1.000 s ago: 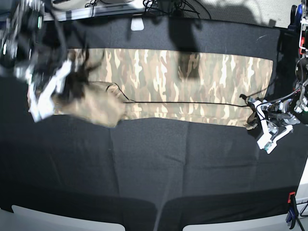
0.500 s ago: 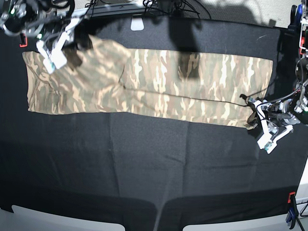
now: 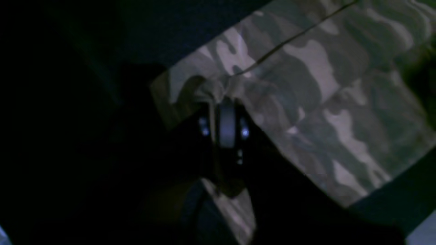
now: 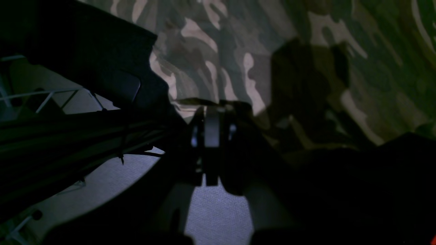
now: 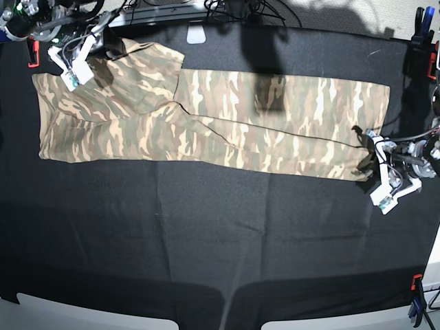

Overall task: Layout the t-shirt on the table in an organized manner, then fold the t-shirt properly
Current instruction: 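Lay the sleeve flat and move the right gripper to the collar corner, then press and smooth the folded strip's end with the left gripper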

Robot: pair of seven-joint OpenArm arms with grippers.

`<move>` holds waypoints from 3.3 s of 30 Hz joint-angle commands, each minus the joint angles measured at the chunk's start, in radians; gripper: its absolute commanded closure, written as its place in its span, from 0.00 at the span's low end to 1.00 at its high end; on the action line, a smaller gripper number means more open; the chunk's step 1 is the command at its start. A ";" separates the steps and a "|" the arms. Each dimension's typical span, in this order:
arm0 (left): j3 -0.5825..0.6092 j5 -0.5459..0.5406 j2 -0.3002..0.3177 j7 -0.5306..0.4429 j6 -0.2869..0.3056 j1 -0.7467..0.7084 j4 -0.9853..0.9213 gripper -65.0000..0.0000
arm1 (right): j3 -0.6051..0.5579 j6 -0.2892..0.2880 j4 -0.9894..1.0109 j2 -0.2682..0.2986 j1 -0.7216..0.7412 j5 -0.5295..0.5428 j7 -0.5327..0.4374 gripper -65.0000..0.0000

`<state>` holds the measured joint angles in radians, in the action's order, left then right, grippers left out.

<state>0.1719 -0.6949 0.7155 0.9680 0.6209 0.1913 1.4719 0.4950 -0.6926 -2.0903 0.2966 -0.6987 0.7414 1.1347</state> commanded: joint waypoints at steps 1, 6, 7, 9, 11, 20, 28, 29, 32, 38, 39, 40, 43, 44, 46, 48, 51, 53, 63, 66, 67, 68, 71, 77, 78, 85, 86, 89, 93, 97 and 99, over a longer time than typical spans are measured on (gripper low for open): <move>-0.008 -0.026 0.022 -0.001 0.013 0.021 0.014 0.87 | 0.009 -0.006 -0.021 0.011 -0.005 0.021 -0.019 1.00; -0.008 -0.040 0.021 0.004 0.021 0.005 0.014 0.81 | 0.009 -0.006 -0.021 0.011 -0.005 0.021 -0.020 1.00; -0.008 -0.040 0.021 0.004 0.020 -0.002 0.014 0.80 | 0.009 -0.006 -0.021 0.011 -0.005 0.022 -0.020 1.00; -0.008 -0.040 0.021 0.000 0.020 -0.016 0.013 0.80 | 0.009 -0.006 -0.021 0.011 -0.005 0.022 -0.020 1.00; -0.008 -0.040 0.015 0.000 0.020 -0.030 0.013 0.80 | 0.009 -0.006 -0.021 0.011 -0.005 0.022 -0.021 1.00; -0.008 -0.039 0.014 -0.109 0.021 -0.053 0.014 0.80 | 0.009 -0.006 -0.021 0.011 -0.005 0.021 -0.031 1.00; -0.008 -0.040 0.014 -0.140 0.021 -0.053 0.014 0.80 | 0.009 -0.006 -0.021 0.011 -0.005 0.022 -0.032 1.00; -0.008 -0.040 0.014 -0.140 0.021 -0.053 0.014 0.80 | 0.009 -0.006 -0.021 0.011 -0.005 0.022 -0.032 1.00; -0.008 -0.045 0.013 -0.116 0.022 -0.053 0.014 0.74 | 0.009 -0.006 -0.021 0.011 -0.005 0.022 -0.032 1.00; -0.008 -0.078 0.014 -0.026 0.077 -0.088 0.014 0.73 | 0.009 -0.006 -0.021 0.011 -0.005 0.021 -0.031 1.00; -0.008 -0.094 0.014 -0.026 0.077 -0.094 0.014 0.73 | 0.009 -0.006 -0.021 0.011 -0.005 0.022 -0.031 1.00; -0.008 -0.105 0.014 -0.026 0.077 -0.097 0.014 0.73 | 0.009 -0.006 -0.021 0.011 -0.005 0.021 -0.031 1.00; -0.008 -0.099 0.014 -0.049 0.077 -0.093 0.014 0.73 | 0.009 -0.006 -0.021 0.011 -0.005 0.022 -0.032 1.00; -0.008 -0.082 0.014 -0.070 0.077 -0.091 0.014 0.73 | 0.009 -0.006 -0.021 0.011 -0.005 0.022 -0.032 1.00; -0.008 -0.065 0.014 -0.106 0.077 -0.091 0.014 0.73 | 0.009 -0.006 -0.021 0.011 -0.005 0.022 -0.031 1.00; -0.008 -0.067 0.014 -0.126 0.077 -0.091 0.014 0.74 | 0.009 -0.006 -0.021 0.011 -0.005 0.022 -0.032 1.00; -0.008 -0.066 0.014 -0.128 0.077 -0.091 0.014 0.86 | 0.009 -0.006 -0.021 0.011 -0.005 0.021 -0.031 1.00; -0.008 -0.066 0.014 -0.128 0.077 -0.091 0.014 0.97 | 0.009 -0.006 -0.021 0.011 -0.005 0.021 -0.031 1.00; -0.008 -0.068 0.048 -0.101 0.077 -0.092 0.014 1.00 | 0.009 -0.006 -0.021 0.011 -0.005 -0.069 -0.013 1.00; -0.008 -0.097 0.085 -0.084 0.077 -0.092 0.014 1.00 | 0.010 -0.006 -0.021 0.012 -0.005 -0.164 -0.021 1.00; -0.008 -0.121 0.100 -0.072 0.077 -0.092 0.014 1.00 | 0.010 -0.006 -0.021 0.011 -0.005 -0.194 -0.028 1.00; -0.008 -0.146 0.113 -0.059 0.077 -0.092 0.014 1.00 | 0.010 -0.006 -0.021 0.011 -0.005 -0.222 -0.034 1.00; -0.008 -0.213 0.143 -0.009 0.077 -0.092 0.014 1.00 | 0.010 -0.006 -0.021 0.012 -0.003 -0.294 -0.050 1.00; -0.008 -0.300 0.155 0.038 0.077 -0.092 0.014 1.00 | 0.010 -0.006 -0.021 0.017 0.000 -0.418 -0.077 1.00; -0.008 -0.310 0.156 0.038 0.077 -0.092 0.014 1.00 | 0.010 -0.006 -0.021 0.017 0.000 -0.444 -0.084 1.00; -0.008 -0.314 0.156 0.109 0.077 -0.092 0.014 1.00 | 0.011 0.102 -0.021 0.017 0.000 -0.586 -0.148 1.00; -0.008 -0.316 0.156 0.135 0.077 -0.092 0.014 1.00 | 0.011 0.114 -0.021 0.017 0.000 -0.586 -0.152 1.00; -0.008 -0.389 0.156 0.208 0.077 -0.092 0.014 1.00 | 0.011 0.141 -0.021 0.016 0.001 -0.571 -0.152 1.00; -0.008 -0.459 0.155 0.209 0.077 -0.092 0.014 1.00 | 0.011 0.144 -0.021 0.017 0.003 -0.518 -0.152 1.00; -0.008 -0.455 0.155 0.194 0.077 -0.092 0.014 0.98 | 0.011 0.144 -0.021 0.016 0.006 -0.495 -0.154 1.00; -0.008 -0.426 0.155 0.194 0.077 -0.092 0.014 0.76 | 0.011 0.144 -0.021 0.017 0.006 -0.495 -0.155 1.00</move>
<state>0.1719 -1.1099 0.8474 1.1751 0.6926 0.0830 1.4719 0.4976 -0.5556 -2.0926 0.2996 -0.6922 0.2428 0.9913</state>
